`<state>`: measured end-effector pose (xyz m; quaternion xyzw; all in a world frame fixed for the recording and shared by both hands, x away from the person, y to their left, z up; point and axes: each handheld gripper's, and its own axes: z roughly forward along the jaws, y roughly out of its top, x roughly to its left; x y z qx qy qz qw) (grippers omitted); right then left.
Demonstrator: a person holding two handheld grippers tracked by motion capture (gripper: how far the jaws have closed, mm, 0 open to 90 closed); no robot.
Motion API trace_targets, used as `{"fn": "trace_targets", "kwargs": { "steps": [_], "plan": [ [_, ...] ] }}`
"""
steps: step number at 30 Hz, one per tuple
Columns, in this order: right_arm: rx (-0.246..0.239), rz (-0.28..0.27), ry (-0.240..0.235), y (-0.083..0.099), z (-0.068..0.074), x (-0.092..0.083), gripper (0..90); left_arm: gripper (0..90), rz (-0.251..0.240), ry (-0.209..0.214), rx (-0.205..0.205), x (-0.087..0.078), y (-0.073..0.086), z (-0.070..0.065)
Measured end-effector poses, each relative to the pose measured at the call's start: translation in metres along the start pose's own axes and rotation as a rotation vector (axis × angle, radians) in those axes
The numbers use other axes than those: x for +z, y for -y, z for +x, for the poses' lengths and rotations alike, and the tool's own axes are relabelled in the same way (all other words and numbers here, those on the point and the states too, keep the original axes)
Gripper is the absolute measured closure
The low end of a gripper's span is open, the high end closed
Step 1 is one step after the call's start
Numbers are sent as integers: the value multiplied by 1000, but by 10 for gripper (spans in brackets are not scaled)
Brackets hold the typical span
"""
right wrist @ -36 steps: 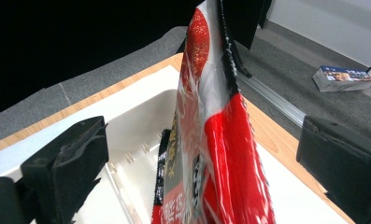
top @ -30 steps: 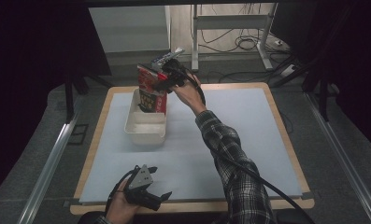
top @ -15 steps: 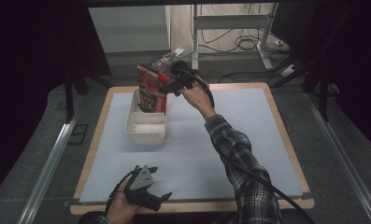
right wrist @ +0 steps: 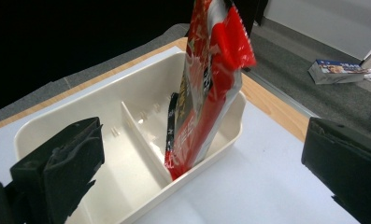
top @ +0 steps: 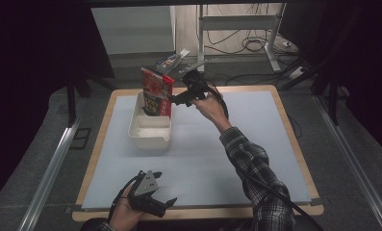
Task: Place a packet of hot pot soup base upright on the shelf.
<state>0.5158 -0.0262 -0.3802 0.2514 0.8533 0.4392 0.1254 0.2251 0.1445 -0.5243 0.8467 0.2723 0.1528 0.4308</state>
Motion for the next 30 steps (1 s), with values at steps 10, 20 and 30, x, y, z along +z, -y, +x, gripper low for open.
{"fn": "trace_targets", "kwargs": {
  "steps": [10, 20, 30],
  "plan": [
    [-1, 14, 5, 22, 5, -7, 0, 21, 1, 3, -8, 1, 1, 1],
    [-10, 18, 14, 40, 8, -24, 0, 21, -8, 12, 3, 5, -2, 0],
    [-16, 32, 29, 70, 10, -38, 0, 21, -6, 15, 11, 6, -2, 0]
  ]
}}
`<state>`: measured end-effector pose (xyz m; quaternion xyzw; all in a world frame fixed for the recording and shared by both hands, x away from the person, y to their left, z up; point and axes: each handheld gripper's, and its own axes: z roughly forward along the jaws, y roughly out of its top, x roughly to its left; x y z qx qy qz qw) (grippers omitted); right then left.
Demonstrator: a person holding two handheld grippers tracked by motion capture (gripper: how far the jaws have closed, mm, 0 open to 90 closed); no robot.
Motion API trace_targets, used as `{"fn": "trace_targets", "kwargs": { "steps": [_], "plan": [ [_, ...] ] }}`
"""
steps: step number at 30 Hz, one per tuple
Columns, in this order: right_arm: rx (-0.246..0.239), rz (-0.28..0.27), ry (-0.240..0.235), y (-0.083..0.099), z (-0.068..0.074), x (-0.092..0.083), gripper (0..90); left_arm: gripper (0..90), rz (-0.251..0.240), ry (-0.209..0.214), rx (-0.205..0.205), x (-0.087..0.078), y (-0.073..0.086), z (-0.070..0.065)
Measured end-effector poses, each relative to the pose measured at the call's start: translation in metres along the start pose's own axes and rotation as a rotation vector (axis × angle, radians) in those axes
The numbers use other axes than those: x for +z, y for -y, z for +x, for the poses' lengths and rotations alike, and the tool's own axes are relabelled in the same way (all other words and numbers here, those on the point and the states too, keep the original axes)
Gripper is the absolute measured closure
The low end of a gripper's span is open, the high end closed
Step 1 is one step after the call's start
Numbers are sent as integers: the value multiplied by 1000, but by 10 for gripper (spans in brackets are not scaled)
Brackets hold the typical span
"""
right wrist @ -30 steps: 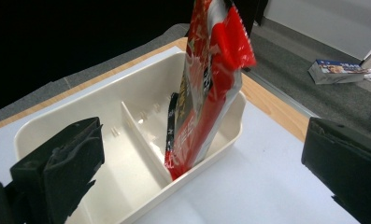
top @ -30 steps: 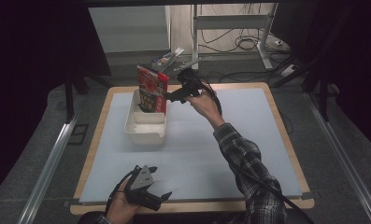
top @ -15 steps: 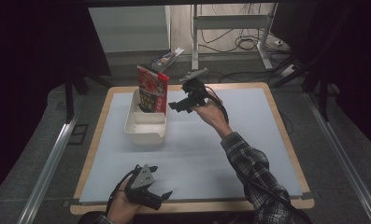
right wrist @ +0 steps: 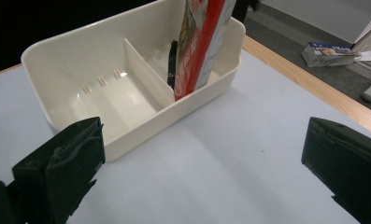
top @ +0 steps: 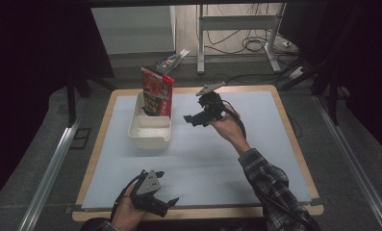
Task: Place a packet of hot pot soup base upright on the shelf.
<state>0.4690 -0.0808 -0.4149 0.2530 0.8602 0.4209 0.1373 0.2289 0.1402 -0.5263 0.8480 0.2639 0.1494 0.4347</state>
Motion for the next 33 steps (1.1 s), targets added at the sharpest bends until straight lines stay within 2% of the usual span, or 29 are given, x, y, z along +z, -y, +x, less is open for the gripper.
{"fn": "trace_targets", "kwargs": {
  "steps": [7, 13, 18, 19, 24, 27, 33],
  "plan": [
    [-6, 1, 27, 18, 2, -14, 0, 20, -8, 0, -5, -1, 0, 0],
    [-7, -11, 54, 31, 6, -33, 0, 20, 0, -3, 11, 0, 0, -1],
    [18, -23, 61, 42, 5, -46, 0, 20, 0, -7, 12, 0, 0, -1],
    [33, -33, 59, 49, 4, -53, 0, 20, -2, -6, 14, 0, 0, -1],
    [55, -29, 69, 63, 3, -65, 0, 20, 4, -9, 18, 1, 0, -2],
    [55, -21, 87, 72, 2, -72, 0, 19, 7, -9, 20, 1, 0, -2],
    [41, 0, 88, 83, 5, -84, 0, 19, 10, -10, 25, 1, 0, -3]
  ]
}}
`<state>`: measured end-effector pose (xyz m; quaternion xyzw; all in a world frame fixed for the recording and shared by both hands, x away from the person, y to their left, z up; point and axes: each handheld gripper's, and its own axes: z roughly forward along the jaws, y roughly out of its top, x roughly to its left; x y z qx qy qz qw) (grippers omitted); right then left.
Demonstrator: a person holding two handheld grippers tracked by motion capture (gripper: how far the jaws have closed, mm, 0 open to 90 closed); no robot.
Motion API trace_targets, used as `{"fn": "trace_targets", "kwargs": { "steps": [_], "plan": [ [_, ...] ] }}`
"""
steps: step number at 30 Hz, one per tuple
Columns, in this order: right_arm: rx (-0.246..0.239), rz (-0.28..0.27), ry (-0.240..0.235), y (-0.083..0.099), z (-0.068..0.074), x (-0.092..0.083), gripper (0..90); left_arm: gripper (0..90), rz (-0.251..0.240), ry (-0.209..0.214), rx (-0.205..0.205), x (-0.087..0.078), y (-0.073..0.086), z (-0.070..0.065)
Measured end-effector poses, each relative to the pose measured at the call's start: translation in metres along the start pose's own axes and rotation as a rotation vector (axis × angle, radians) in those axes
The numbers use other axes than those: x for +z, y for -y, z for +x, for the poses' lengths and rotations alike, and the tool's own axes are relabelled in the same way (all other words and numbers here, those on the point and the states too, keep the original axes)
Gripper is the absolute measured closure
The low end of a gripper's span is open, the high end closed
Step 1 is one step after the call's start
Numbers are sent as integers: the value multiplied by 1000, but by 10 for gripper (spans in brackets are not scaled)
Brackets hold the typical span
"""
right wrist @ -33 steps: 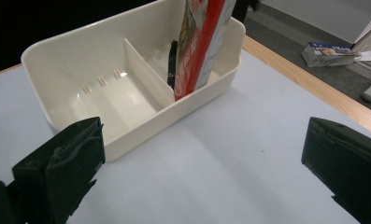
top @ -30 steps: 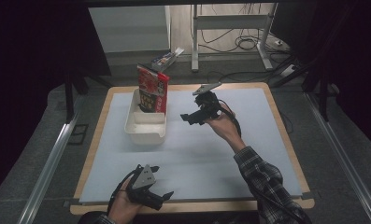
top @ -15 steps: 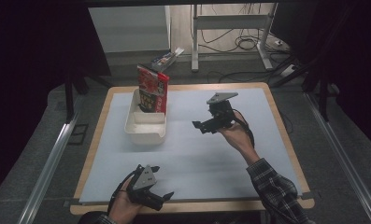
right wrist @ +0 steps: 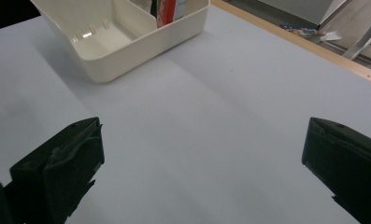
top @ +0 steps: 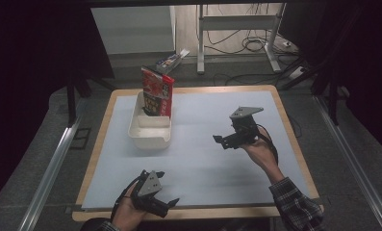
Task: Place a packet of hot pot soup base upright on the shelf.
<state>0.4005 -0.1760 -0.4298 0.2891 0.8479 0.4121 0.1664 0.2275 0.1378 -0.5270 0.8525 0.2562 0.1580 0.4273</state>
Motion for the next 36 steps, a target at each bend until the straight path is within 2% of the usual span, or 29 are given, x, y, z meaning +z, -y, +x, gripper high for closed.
{"fn": "trace_targets", "kwargs": {
  "steps": [16, 17, 19, 22, 23, 25, 28, 31, 36],
  "plan": [
    [55, -7, 64, 46, 1, -37, 0, 20, -1, -1, 0, -1, 0, -1],
    [53, -9, 72, 55, 3, -43, 0, 20, 3, 0, 1, 0, 0, -1],
    [47, -10, 79, 64, 5, -46, 0, 20, 6, 0, 2, 0, 1, -1],
    [45, -6, 84, 81, 9, -50, 0, 20, 9, -3, 7, 0, 1, -1],
    [45, -6, 84, 81, 9, -50, 0, 20, 9, -3, 7, 0, 1, -1],
    [37, 3, 85, 96, 13, -53, 0, 21, 11, -7, 5, 0, 1, -1],
    [53, 16, 74, 107, 16, -55, 0, 21, 17, -13, 8, 0, 2, -1],
    [73, 33, 60, 116, 17, -53, 0, 21, 20, -15, 8, 0, 2, -1],
    [63, 38, 72, 118, 17, -49, 0, 21, 19, -17, 8, 0, 2, 0]
  ]
}}
